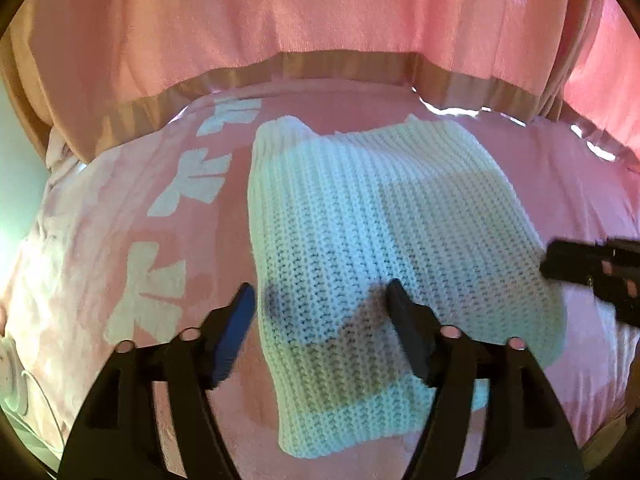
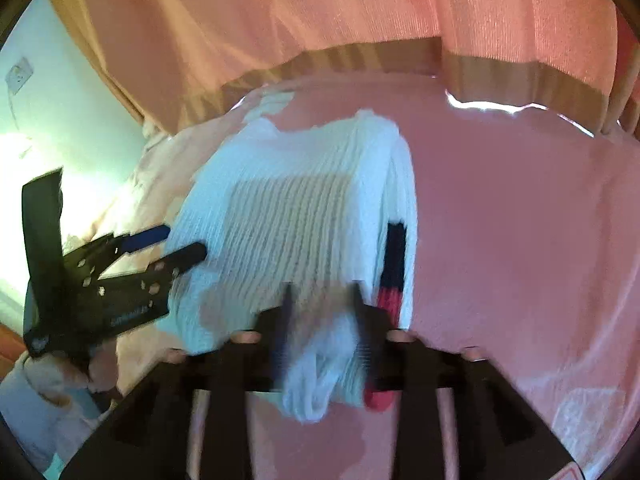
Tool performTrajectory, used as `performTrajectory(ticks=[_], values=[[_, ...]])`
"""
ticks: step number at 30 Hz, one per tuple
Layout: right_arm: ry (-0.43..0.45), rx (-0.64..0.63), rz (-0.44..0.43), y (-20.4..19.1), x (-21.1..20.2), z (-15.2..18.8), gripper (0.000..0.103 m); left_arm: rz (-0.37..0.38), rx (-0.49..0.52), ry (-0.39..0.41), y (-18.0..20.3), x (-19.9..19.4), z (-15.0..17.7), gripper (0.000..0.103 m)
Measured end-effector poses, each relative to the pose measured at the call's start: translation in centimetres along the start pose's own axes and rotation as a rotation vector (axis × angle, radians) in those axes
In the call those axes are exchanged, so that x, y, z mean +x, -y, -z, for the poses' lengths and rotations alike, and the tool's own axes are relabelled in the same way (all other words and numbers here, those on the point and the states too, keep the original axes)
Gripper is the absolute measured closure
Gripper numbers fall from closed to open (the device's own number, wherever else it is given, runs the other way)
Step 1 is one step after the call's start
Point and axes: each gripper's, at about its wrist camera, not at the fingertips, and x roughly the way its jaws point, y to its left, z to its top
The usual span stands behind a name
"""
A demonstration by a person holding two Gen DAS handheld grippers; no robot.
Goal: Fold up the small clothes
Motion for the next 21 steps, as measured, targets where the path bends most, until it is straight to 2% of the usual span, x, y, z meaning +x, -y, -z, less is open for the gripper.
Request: performTrajectory(ticks=[3, 5, 8, 11, 13, 15, 16, 18, 21], values=[[-0.086, 0.0, 0.044, 0.4, 2.4, 0.6, 0.055, -0.002, -0.026, 0.009, -0.4, -0.3, -0.1, 0.032], [-0.124, 0.022, 0.013, 0.5, 4.1, 0.8, 0.067, -0.014, -0.043, 0.019, -0.7, -0.4, -0.2, 0.032], [-0.052, -0.038, 0.044, -1.1, 3.0, 0.1, 0.08, -0.004, -0.081, 0.041, -1.1, -1.2, -0.6, 0.032], [0.096, -0.064, 0.064, -1.4, -1.4, -0.5, 0.081, 0.011, -0.1, 0.069, -1.3, -2.2, -0.8, 0.032], [0.071, -0.053, 0.111, -0.2, -0.6, -0.2, 0.081, -0.001, -0.091, 0.076, -1.1, -2.2, -0.9, 0.03], [-0.057, -0.016, 0.161, 1.9, 2.9, 0.8, 0.078, -0.044, -0.057, 0.057, -0.7, -1.3, -0.7, 0.03], [-0.063, -0.009, 0.155, 2.2, 3.5, 1.2, 0.077, -0.057, -0.04, 0.039, -0.5, -0.5, -0.6, 0.03], [-0.046, -0.031, 0.162, 1.5, 2.5, 0.7, 0.076, -0.097, -0.02, 0.025, -0.3, 0.4, -0.3, 0.03], [0.073, -0.029, 0.135, 0.4, -1.2, 0.5, 0.073, -0.117, -0.02, 0.038, -0.5, 0.1, -0.3, 0.03]])
